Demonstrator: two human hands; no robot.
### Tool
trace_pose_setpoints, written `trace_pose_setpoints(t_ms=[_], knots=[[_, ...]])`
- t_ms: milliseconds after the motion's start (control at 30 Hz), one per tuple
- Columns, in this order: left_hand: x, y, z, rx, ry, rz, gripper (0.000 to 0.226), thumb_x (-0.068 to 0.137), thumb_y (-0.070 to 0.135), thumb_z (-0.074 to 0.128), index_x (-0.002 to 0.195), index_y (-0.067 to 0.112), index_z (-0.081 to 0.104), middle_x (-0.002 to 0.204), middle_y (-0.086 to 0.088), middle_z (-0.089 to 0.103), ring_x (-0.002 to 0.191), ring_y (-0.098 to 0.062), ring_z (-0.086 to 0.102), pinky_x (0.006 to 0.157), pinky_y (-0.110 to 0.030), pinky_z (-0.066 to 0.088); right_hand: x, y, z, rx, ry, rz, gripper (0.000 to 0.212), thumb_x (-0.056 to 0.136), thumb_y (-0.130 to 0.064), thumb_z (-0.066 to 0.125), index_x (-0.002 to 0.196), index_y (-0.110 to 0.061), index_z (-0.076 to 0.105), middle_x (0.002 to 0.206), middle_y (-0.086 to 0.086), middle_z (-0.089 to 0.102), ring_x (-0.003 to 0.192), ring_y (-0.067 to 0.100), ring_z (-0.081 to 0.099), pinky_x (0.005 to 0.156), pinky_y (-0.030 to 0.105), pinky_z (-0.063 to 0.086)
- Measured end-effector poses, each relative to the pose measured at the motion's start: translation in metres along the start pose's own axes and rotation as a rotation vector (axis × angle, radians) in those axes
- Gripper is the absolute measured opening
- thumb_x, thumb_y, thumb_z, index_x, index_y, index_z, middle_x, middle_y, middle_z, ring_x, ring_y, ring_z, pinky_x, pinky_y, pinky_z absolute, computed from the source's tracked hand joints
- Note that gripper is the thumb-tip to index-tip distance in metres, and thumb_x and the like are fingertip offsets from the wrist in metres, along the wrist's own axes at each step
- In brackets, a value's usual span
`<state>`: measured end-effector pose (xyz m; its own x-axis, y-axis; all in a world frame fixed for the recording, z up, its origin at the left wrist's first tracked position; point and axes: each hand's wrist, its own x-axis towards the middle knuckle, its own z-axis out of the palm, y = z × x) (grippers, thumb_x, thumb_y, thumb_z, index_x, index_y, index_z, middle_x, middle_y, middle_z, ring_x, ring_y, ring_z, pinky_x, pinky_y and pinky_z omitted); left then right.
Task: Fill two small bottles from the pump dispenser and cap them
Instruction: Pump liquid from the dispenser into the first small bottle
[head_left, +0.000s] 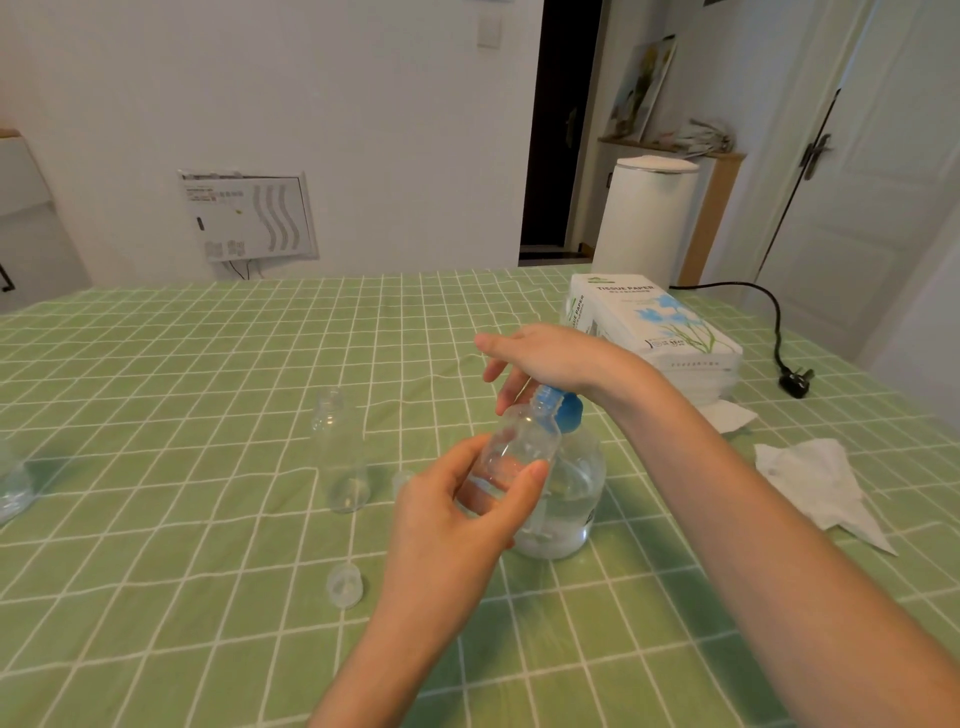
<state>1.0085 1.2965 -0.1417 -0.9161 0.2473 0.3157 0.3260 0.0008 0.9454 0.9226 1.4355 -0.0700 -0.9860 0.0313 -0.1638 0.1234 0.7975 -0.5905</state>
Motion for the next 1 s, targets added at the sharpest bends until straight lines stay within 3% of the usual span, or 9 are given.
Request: trace_pose_setpoints(t_ms=[100, 200, 333, 433, 567, 733, 833, 900, 1000], knots=[[-0.001, -0.001, -0.001, 0.009, -0.01, -0.007, 0.016, 0.076, 0.033, 0.07, 0.082, 0.047, 0.067, 0.071, 0.009, 0.07, 0.061, -0.013, 0.064, 0.061, -0.03, 0.055, 0.001, 0.002, 0.002, -0.002, 0.006, -0.004, 0.051, 0.098, -0.051, 0.034, 0.106, -0.013, 0.067, 0.091, 0.005, 0.071, 0.099, 0.025, 0.064, 0.089, 0.035, 0.043], [0.0, -0.001, -0.001, -0.007, -0.011, -0.019, 0.015, 0.077, 0.03, 0.07, 0.084, 0.043, 0.067, 0.07, 0.009, 0.07, 0.061, -0.009, 0.063, 0.057, -0.023, 0.054, 0.0, 0.002, 0.001, 0.049, 0.018, -0.021, 0.05, 0.098, -0.05, 0.036, 0.109, -0.011, 0.064, 0.083, 0.004, 0.071, 0.091, 0.024, 0.066, 0.082, 0.032, 0.044], [0.001, 0.003, 0.0, -0.024, -0.008, -0.007, 0.02, 0.066, 0.048, 0.067, 0.085, 0.051, 0.066, 0.073, 0.006, 0.069, 0.064, -0.021, 0.063, 0.049, -0.017, 0.048, -0.003, -0.004, -0.006, 0.07, 0.083, -0.057, 0.046, 0.098, -0.049, 0.037, 0.11, -0.012, 0.061, 0.078, 0.004, 0.071, 0.087, 0.021, 0.066, 0.083, 0.034, 0.045], [0.002, 0.004, 0.0, -0.046, -0.004, -0.005, 0.024, 0.06, 0.053, 0.064, 0.084, 0.053, 0.066, 0.072, 0.004, 0.068, 0.06, -0.015, 0.059, 0.046, -0.015, 0.045, -0.004, -0.008, -0.009, 0.037, 0.072, -0.044, 0.048, 0.097, -0.051, 0.035, 0.11, -0.013, 0.061, 0.087, 0.007, 0.072, 0.095, 0.024, 0.065, 0.092, 0.037, 0.046], [0.002, 0.004, 0.0, -0.048, -0.007, 0.004, 0.02, 0.062, 0.05, 0.065, 0.081, 0.053, 0.066, 0.073, 0.004, 0.068, 0.062, -0.018, 0.061, 0.049, -0.017, 0.05, -0.005, -0.008, -0.007, 0.01, 0.037, 0.008, 0.052, 0.097, -0.053, 0.033, 0.108, -0.013, 0.064, 0.097, 0.008, 0.07, 0.103, 0.027, 0.062, 0.093, 0.041, 0.044], [0.001, 0.003, 0.001, -0.037, -0.004, 0.002, 0.023, 0.06, 0.053, 0.064, 0.084, 0.054, 0.066, 0.075, 0.006, 0.069, 0.065, -0.022, 0.063, 0.053, -0.022, 0.054, -0.005, -0.006, -0.006, 0.045, 0.011, 0.014, 0.052, 0.097, -0.054, 0.033, 0.107, -0.013, 0.064, 0.08, 0.0, 0.067, 0.1, 0.025, 0.063, 0.084, 0.038, 0.043], [0.0, 0.001, 0.0, -0.023, 0.013, 0.003, 0.018, 0.066, 0.048, 0.068, 0.083, 0.053, 0.066, 0.073, 0.004, 0.069, 0.069, -0.027, 0.064, 0.058, -0.03, 0.057, -0.004, -0.003, -0.003, 0.049, 0.01, 0.013, 0.052, 0.097, -0.052, 0.034, 0.108, -0.011, 0.065, 0.081, 0.002, 0.069, 0.099, 0.025, 0.064, 0.073, 0.031, 0.041], [0.0, 0.0, 0.001, 0.008, 0.016, 0.009, 0.02, 0.074, 0.037, 0.07, 0.084, 0.053, 0.065, 0.073, 0.004, 0.069, 0.069, -0.027, 0.063, 0.065, -0.042, 0.056, -0.004, 0.0, 0.0, 0.056, 0.006, 0.008, 0.053, 0.098, -0.051, 0.034, 0.109, -0.009, 0.065, 0.086, 0.005, 0.07, 0.101, 0.026, 0.065, 0.076, 0.031, 0.041], [-0.001, -0.001, 0.001, 0.018, 0.02, 0.002, 0.023, 0.075, 0.033, 0.07, 0.087, 0.053, 0.065, 0.073, 0.007, 0.07, 0.07, -0.027, 0.063, 0.068, -0.047, 0.056, -0.003, 0.001, 0.002, 0.044, 0.008, -0.005, 0.053, 0.098, -0.05, 0.034, 0.109, -0.009, 0.066, 0.088, 0.007, 0.071, 0.101, 0.026, 0.065, 0.087, 0.034, 0.041]])
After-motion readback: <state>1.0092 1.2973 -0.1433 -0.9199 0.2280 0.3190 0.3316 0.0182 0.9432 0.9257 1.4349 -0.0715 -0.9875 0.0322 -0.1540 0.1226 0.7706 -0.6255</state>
